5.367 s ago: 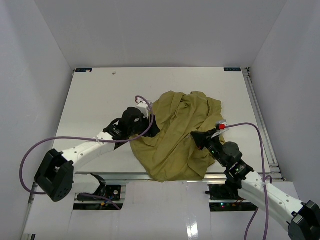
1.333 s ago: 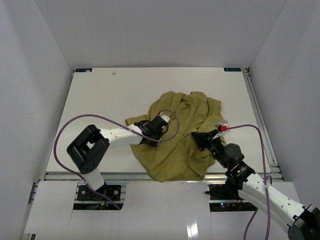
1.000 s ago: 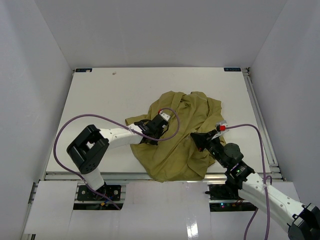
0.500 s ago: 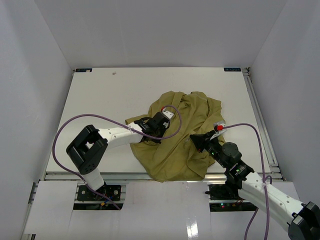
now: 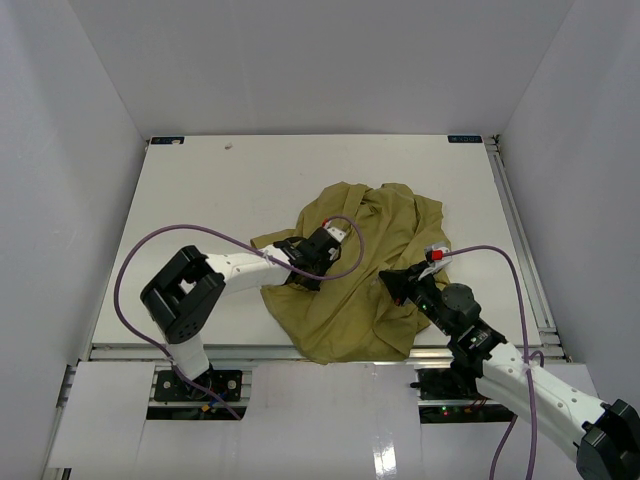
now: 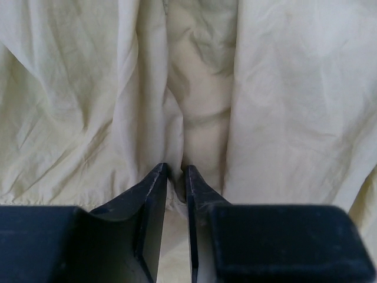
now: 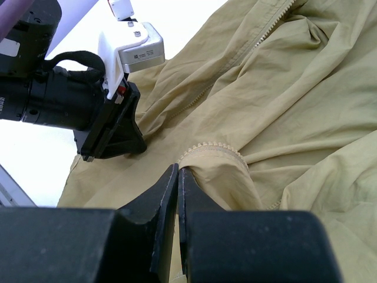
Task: Zip up the jacket
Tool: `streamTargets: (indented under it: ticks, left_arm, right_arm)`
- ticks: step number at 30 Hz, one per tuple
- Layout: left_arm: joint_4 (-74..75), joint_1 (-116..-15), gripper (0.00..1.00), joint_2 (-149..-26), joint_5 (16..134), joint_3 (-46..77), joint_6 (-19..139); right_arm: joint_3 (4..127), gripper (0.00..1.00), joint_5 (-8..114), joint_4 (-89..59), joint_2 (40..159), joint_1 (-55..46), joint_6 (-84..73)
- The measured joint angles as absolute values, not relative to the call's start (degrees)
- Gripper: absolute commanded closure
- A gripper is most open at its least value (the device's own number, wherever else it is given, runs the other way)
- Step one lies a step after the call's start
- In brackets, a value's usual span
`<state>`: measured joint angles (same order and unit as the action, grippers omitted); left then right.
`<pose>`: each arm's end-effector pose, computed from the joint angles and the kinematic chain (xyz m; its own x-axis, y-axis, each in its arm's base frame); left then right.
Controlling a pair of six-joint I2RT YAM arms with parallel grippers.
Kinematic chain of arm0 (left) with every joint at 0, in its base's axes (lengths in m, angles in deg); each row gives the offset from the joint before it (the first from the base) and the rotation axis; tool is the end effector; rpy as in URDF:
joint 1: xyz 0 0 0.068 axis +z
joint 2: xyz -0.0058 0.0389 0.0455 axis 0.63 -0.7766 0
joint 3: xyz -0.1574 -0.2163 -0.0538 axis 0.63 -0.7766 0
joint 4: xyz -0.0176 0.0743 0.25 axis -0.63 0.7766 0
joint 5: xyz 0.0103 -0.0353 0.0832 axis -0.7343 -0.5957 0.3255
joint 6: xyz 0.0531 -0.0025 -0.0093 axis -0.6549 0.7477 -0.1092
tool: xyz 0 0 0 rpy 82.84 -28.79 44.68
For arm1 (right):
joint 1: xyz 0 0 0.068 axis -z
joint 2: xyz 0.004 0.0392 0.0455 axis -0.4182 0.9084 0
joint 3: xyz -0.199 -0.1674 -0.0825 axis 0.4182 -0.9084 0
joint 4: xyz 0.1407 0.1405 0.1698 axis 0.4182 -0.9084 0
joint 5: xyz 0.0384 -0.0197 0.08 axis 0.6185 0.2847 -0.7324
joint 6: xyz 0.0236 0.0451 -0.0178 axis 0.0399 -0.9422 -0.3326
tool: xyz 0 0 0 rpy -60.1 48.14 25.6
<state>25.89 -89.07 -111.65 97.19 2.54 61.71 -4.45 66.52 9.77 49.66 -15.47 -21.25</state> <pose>0.2239 -0.2539 0.1628 -0.7206 0.5036 -0.4767 0.5218 0.8465 0.1055 0.1178 0.0948 0.1969 -0.2336 0.3002 -0.9248 -0.5151 0.7685 0.3796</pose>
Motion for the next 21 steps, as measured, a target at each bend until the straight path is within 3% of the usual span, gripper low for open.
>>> streamTargets:
  ticks: [9, 12, 15, 18, 21]
  left_arm:
    - [26.27, -89.05, 1.0, -111.68, 98.96, 2.6, 62.34]
    - [26.26, -89.05, 0.98, -111.57, 98.96, 2.61, 62.56]
    - [26.01, -89.05, 0.72, -111.02, 97.76, 2.61, 62.55]
    - [25.49, -89.05, 0.7, -109.81, 96.36, 2.62, 62.62]
    - [25.28, -89.05, 0.77, -109.06, 96.12, 3.06, 62.79]
  right_arm:
    - [-4.45, 0.92, 66.47, 9.76, 49.06, -15.47, -21.27]
    - [-4.45, 0.92, 66.15, 9.79, 49.78, -15.47, -21.27]
    - [-4.45, 0.92, 65.54, 9.76, 50.65, -15.47, -21.26]
    - [-4.45, 0.92, 65.03, 9.78, 50.9, -15.47, -21.27]
    - [-4.44, 0.92, 64.85, 9.73, 50.7, -15.47, -21.27]
